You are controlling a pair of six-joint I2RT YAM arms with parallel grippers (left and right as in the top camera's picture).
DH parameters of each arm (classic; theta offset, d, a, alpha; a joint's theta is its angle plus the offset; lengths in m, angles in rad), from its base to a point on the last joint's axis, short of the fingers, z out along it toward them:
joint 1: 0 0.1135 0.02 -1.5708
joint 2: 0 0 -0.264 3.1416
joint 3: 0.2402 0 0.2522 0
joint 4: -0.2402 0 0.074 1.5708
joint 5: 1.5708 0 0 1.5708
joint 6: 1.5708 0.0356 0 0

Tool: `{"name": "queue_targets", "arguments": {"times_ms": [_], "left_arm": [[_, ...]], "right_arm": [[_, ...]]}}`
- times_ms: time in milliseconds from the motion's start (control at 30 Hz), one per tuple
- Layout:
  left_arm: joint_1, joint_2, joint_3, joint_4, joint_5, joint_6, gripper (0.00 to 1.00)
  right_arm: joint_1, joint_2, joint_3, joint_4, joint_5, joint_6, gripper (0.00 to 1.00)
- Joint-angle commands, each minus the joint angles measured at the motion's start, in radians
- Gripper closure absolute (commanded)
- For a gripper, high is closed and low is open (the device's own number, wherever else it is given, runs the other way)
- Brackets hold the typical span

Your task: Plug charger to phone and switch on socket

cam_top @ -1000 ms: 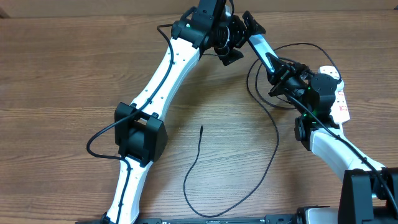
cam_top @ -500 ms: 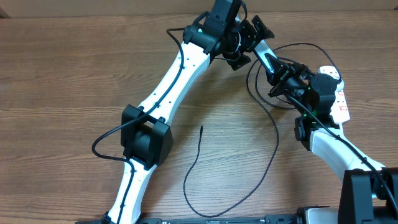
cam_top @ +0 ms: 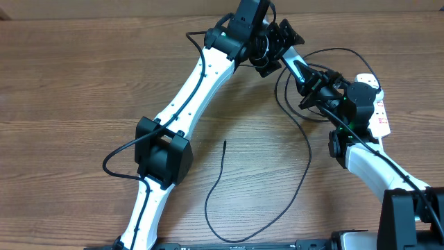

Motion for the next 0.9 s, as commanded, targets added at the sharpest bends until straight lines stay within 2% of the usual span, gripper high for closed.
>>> {"name": "queue_targets", "arguments": {"times_ms": [0,333,567,633,800,867], "left_arm": [[0.000,-0.018,-0.002,0.003,-0.006,-0.003,0.23],[-0.010,-0.018,-0.003,0.001,-0.024,0.000,0.41],[-0.010,-0.018,-0.003,-0.002,-0.025,0.003,0.43],[-0.010,-0.018,-0.003,-0.002,-0.030,0.003,0.49],[-0.011,-0.018,-0.003,-0.002,-0.035,0.007,0.73],[-0.011,-0.018,-0.003,-0.002,-0.035,0.007,0.75]], "right_arm": [[0.005,-0.007,0.016,0.016,-0.024,0.120,0.96],[0.005,-0.008,0.016,0.061,-0.055,0.121,0.96],[0.005,-0.008,0.016,0.067,-0.069,0.120,0.96],[0.005,-0.008,0.016,0.067,-0.074,0.120,0.96],[0.005,-0.008,0.016,0.067,-0.086,0.119,0.97],[0.005,-0.008,0.016,0.068,-0.090,0.117,0.96]]}}
